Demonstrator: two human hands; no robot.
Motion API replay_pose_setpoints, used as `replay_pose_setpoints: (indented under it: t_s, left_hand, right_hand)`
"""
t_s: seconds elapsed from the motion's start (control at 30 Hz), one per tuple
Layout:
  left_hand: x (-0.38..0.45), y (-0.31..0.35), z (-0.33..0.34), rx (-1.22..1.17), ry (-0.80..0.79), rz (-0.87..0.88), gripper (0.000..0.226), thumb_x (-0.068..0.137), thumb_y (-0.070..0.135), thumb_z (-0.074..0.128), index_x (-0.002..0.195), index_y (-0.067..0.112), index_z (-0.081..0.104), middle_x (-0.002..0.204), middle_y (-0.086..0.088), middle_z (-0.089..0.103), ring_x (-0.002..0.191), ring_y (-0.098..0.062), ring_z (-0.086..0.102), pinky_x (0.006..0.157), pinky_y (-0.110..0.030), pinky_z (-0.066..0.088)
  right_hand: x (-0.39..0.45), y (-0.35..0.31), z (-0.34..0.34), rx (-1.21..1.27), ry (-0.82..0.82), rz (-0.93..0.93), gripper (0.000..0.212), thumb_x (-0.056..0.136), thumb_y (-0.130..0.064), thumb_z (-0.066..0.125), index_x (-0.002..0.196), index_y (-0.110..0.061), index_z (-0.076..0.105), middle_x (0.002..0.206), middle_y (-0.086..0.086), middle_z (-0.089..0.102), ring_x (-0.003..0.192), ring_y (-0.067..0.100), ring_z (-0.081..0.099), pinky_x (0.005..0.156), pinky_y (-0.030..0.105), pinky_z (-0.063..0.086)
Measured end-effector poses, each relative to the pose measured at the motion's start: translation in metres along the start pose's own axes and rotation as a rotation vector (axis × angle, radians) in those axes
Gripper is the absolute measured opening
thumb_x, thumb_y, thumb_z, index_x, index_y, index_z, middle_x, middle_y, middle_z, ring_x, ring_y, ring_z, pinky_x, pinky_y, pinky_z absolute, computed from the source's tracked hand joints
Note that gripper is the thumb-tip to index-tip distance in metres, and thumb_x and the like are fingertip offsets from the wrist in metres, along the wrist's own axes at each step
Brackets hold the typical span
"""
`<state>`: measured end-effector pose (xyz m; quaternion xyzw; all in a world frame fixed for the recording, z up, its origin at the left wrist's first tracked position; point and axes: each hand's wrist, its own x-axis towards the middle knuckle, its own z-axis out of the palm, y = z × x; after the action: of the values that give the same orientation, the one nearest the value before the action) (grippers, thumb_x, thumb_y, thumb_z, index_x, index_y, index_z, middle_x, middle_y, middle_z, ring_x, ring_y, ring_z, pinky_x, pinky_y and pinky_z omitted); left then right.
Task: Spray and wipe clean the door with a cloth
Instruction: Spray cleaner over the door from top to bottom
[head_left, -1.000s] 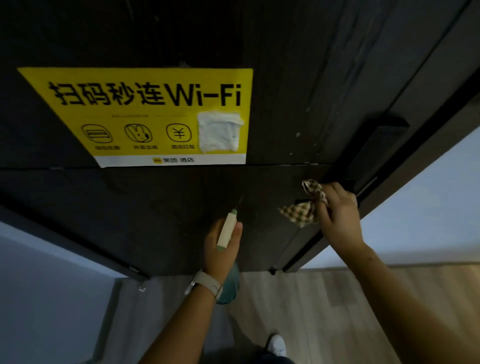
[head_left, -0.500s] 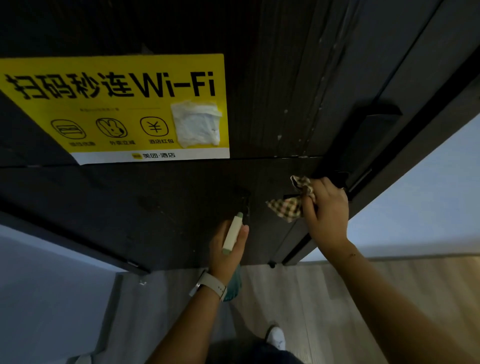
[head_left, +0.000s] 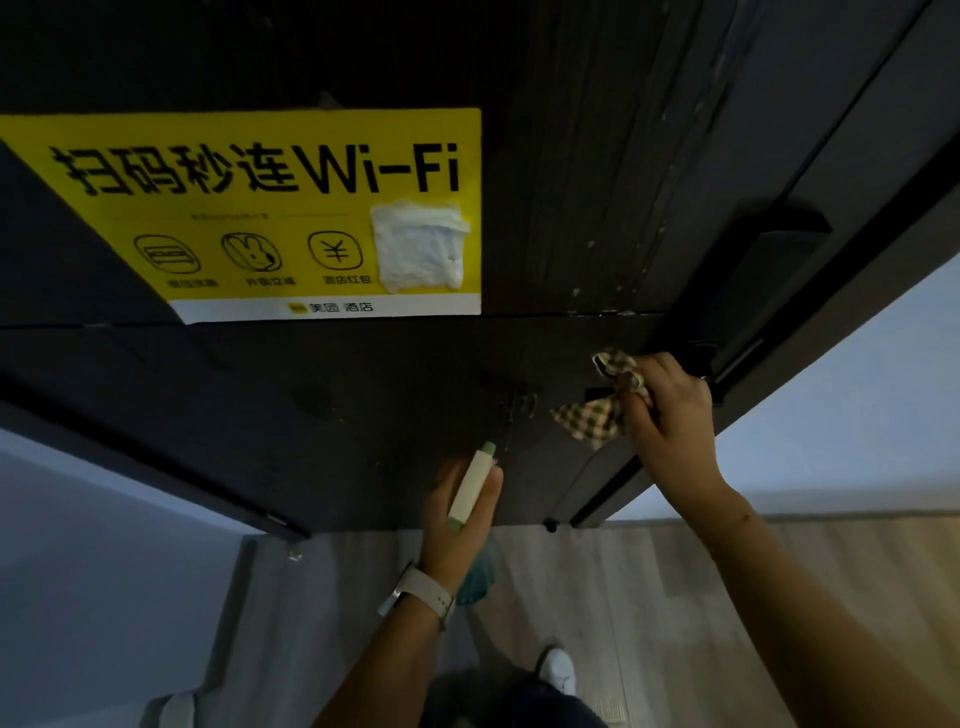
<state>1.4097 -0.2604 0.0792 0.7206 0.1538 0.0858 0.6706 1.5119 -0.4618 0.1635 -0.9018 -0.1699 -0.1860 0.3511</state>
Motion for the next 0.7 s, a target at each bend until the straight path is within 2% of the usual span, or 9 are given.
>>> replay_pose_setpoints:
  t_s: [0.03, 0.1, 0.17, 0.23, 0.33, 0.4, 0.5, 0.63, 0.7]
  left_hand:
    - [-0.005, 0.001, -0.005, 0.004, 0.031, 0.015, 0.010, 0.088, 0.014, 0.067, 0.096, 0.013, 0.062, 0.089, 0.016, 0.057, 0.066, -0.002, 0.056, 0.061, -0.017, 0.049]
    - [-0.016, 0.003, -0.022, -0.016, 0.088, 0.007, 0.017, 0.086, 0.015, 0.067, 0.099, 0.010, 0.058, 0.084, 0.022, 0.057, 0.064, -0.001, 0.056, 0.061, -0.016, 0.048]
    - [-0.027, 0.000, -0.048, -0.027, 0.148, 0.012, 0.014, 0.083, 0.022, 0.069, 0.094, 0.018, 0.062, 0.073, 0.013, 0.060, 0.058, -0.005, 0.055, 0.058, -0.020, 0.047]
    - [-0.037, -0.002, -0.080, -0.002, 0.244, 0.056, 0.023, 0.080, 0.030, 0.074, 0.100, 0.024, 0.063, 0.076, 0.009, 0.064, 0.060, -0.009, 0.057, 0.054, -0.022, 0.048]
    - [-0.045, -0.005, -0.132, 0.024, 0.390, -0.026, 0.041, 0.076, 0.033, 0.076, 0.108, 0.017, 0.056, 0.084, 0.000, 0.064, 0.066, -0.009, 0.060, 0.056, -0.018, 0.049]
    - [-0.051, -0.015, -0.174, 0.053, 0.497, -0.072, 0.034, 0.076, 0.038, 0.077, 0.096, 0.019, 0.056, 0.075, 0.000, 0.061, 0.060, -0.006, 0.057, 0.051, -0.018, 0.045]
    - [-0.062, -0.043, -0.239, 0.132, 0.489, -0.128, 0.028, 0.085, 0.050, 0.067, 0.083, 0.025, 0.055, 0.072, 0.002, 0.062, 0.063, -0.006, 0.057, 0.057, -0.021, 0.046]
    - [-0.072, -0.075, -0.303, 0.239, 0.573, -0.135, 0.029, 0.088, 0.029, 0.068, 0.067, 0.032, 0.049, 0.057, 0.010, 0.052, 0.061, 0.005, 0.056, 0.056, -0.007, 0.039]
    - [-0.071, -0.084, -0.331, 0.274, 0.554, -0.179, 0.028, 0.086, 0.019, 0.072, 0.068, 0.033, 0.056, 0.058, 0.014, 0.055, 0.064, 0.009, 0.057, 0.057, -0.002, 0.038]
  right_hand:
    - [-0.002, -0.005, 0.001, 0.055, 0.001, 0.013, 0.030, 0.093, -0.026, 0.040, 0.102, -0.010, 0.064, 0.099, -0.007, 0.052, 0.087, 0.015, 0.054, 0.081, 0.040, 0.041]
    - [-0.008, -0.024, 0.007, 0.141, 0.013, -0.003, 0.025, 0.094, -0.022, 0.042, 0.103, -0.010, 0.062, 0.103, -0.008, 0.049, 0.090, 0.014, 0.052, 0.080, 0.041, 0.047]
    - [-0.019, -0.052, 0.020, 0.214, -0.002, -0.042, 0.021, 0.094, -0.019, 0.043, 0.103, -0.010, 0.060, 0.103, -0.009, 0.048, 0.088, 0.010, 0.052, 0.077, 0.030, 0.047]
    - [-0.030, -0.083, 0.041, 0.309, -0.053, -0.047, 0.019, 0.094, -0.017, 0.045, 0.103, -0.012, 0.060, 0.102, -0.008, 0.050, 0.088, 0.006, 0.054, 0.076, 0.020, 0.043]
    - [-0.048, -0.132, 0.087, 0.408, -0.156, 0.011, 0.019, 0.094, -0.020, 0.046, 0.104, -0.012, 0.061, 0.099, -0.002, 0.055, 0.088, 0.007, 0.057, 0.076, 0.016, 0.044]
    - [-0.059, -0.165, 0.124, 0.510, -0.224, 0.148, 0.018, 0.097, -0.019, 0.048, 0.106, -0.012, 0.062, 0.100, 0.000, 0.061, 0.091, 0.007, 0.061, 0.079, 0.015, 0.047]
    - [-0.070, -0.214, 0.179, 0.699, -0.332, 0.519, 0.018, 0.101, -0.014, 0.049, 0.105, -0.021, 0.065, 0.097, -0.010, 0.070, 0.092, 0.001, 0.065, 0.079, 0.014, 0.050]
    - [-0.079, -0.263, 0.252, 0.774, -0.408, 0.800, 0.020, 0.101, -0.015, 0.047, 0.099, -0.019, 0.067, 0.097, 0.000, 0.069, 0.093, 0.017, 0.064, 0.084, 0.032, 0.051]
    - [-0.086, -0.277, 0.291, 0.765, -0.442, 0.855, 0.020, 0.101, -0.016, 0.047, 0.106, -0.013, 0.067, 0.100, 0.006, 0.068, 0.093, 0.020, 0.063, 0.079, 0.031, 0.051]
